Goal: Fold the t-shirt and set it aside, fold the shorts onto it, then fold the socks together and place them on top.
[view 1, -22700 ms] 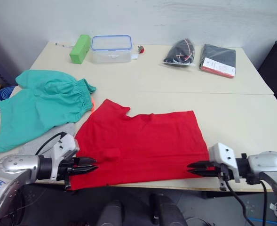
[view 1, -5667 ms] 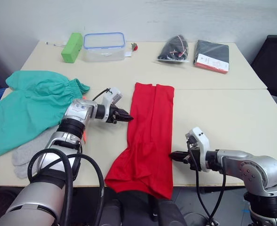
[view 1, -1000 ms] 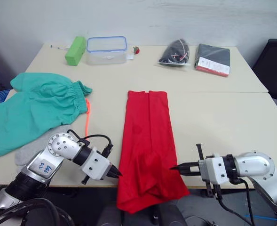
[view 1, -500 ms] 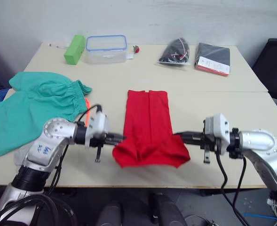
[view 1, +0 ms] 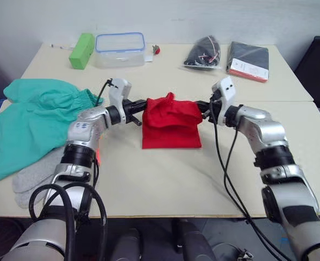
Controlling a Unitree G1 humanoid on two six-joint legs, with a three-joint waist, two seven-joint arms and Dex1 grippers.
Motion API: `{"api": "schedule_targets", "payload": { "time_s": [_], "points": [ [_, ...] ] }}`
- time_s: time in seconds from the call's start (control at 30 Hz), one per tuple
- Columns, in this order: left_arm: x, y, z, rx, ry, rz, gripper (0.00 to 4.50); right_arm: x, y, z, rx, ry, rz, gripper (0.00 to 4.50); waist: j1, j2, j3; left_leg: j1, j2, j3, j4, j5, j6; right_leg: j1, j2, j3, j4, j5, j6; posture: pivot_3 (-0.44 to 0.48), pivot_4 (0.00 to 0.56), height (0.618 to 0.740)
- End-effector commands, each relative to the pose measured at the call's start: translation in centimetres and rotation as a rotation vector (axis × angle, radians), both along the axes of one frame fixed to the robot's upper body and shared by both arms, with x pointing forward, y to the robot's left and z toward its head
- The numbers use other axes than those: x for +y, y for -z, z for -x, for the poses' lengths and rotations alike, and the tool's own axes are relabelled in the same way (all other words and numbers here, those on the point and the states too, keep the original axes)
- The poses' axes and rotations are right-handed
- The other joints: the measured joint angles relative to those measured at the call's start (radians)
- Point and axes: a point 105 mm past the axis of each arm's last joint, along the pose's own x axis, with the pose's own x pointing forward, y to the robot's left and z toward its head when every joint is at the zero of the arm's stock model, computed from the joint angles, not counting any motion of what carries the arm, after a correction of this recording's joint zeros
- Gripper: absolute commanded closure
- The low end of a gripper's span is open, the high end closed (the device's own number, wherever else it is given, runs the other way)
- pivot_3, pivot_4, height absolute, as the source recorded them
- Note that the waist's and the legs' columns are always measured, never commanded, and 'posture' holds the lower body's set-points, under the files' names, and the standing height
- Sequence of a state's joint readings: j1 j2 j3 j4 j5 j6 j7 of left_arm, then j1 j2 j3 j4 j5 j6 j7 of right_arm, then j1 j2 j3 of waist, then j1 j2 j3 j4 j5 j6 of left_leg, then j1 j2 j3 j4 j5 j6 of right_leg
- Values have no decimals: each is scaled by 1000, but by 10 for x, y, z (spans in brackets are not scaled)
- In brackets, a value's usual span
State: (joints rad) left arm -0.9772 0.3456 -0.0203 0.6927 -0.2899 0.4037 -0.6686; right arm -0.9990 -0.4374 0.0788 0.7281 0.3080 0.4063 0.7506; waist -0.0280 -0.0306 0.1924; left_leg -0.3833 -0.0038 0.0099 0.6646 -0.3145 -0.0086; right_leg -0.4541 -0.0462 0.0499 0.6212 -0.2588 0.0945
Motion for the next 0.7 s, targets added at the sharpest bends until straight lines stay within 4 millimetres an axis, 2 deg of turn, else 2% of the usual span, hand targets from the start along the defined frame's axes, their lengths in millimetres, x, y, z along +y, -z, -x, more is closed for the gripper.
{"api": "schedule_targets", "payload": {
  "time_s": [0.03,0.2,0.33,0.37,0.53,0.63,0.7],
  "points": [
    [-8,4,-7,17,-13,-38,4479,-6,10,-11,85,76,10,4500,0,0,0,-3,0,0,1,0,0,-3,0,0,1,0,0,0,150,740],
    [-8,18,-10,73,-34,-51,4479,-6,11,-16,145,104,-39,4500,-4,0,0,-8,0,2,1,1,-1,-10,0,1,3,1,1,0,150,740],
    [-5,19,-7,82,-19,-32,4500,-6,10,-15,153,87,-48,3626,-3,0,0,-7,0,2,2,2,-2,-10,0,1,6,1,1,0,150,740],
    [-4,19,-6,83,-16,-27,4074,-5,9,-15,149,84,-58,3258,-3,0,0,-7,0,2,2,2,-2,-10,0,1,7,1,1,0,150,740],
    [8,5,1,49,9,2,2654,-10,-7,-15,93,81,-66,1535,-9,0,0,-7,0,3,2,3,-2,-10,1,3,7,3,1,0,150,740],
    [20,-14,11,7,28,33,1748,-20,-21,-10,42,73,-45,489,-11,0,0,-7,0,3,2,4,-2,-10,1,3,8,3,1,0,150,740],
    [27,-29,25,-43,71,23,1166,-26,-31,-1,-12,42,-7,0,-9,0,0,-7,0,2,2,3,-2,-10,1,3,8,3,1,0,150,740]
  ]
}}
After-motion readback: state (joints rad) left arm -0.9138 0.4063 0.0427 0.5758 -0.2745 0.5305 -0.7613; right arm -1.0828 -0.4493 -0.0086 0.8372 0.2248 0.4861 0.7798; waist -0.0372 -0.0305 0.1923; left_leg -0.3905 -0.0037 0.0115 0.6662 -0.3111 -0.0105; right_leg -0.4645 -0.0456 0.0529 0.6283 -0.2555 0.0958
